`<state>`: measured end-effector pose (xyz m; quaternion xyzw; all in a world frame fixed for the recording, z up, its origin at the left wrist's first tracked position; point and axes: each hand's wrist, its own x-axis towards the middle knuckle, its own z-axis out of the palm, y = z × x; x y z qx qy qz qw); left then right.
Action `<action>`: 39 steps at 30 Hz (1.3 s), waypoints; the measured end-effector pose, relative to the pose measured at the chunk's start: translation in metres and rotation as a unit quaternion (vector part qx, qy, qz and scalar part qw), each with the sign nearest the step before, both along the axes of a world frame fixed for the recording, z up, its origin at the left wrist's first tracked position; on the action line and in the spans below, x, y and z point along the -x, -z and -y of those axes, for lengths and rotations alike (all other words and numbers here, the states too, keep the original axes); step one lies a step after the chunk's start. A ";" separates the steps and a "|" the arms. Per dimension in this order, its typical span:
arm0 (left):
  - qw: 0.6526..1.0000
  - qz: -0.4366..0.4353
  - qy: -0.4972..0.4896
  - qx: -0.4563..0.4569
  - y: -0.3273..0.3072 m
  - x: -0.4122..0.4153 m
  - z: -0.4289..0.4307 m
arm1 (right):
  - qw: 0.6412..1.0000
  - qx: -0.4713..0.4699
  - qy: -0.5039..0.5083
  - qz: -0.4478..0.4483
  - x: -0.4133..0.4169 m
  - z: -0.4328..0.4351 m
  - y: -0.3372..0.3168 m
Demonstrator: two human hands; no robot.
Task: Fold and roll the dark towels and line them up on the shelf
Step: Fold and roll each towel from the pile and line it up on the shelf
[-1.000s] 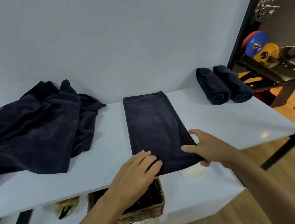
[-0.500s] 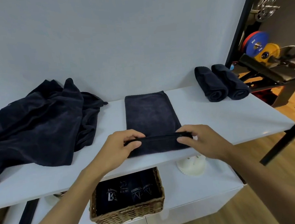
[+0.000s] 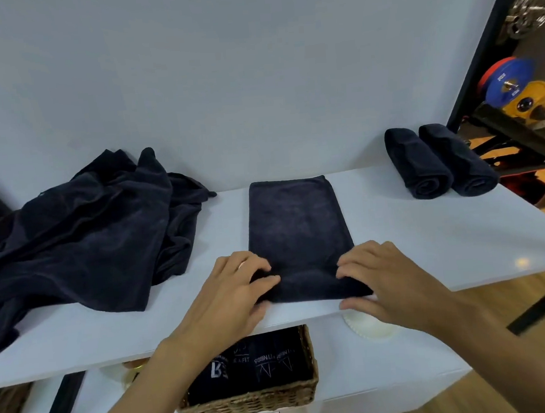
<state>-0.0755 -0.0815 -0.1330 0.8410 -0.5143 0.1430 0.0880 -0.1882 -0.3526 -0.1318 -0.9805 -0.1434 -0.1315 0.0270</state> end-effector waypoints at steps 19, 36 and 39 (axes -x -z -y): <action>0.998 -0.032 -0.041 0.035 -0.005 -0.038 0.019 | 0.999 -0.034 -0.005 -0.002 -0.035 0.011 -0.004; 0.920 -0.371 -0.127 -0.014 -0.037 -0.091 0.039 | 0.972 -0.181 0.024 -0.149 -0.090 0.030 -0.015; 0.952 -0.279 -0.114 0.054 -0.030 -0.086 0.037 | 0.926 -0.281 0.033 -0.250 -0.103 0.042 -0.025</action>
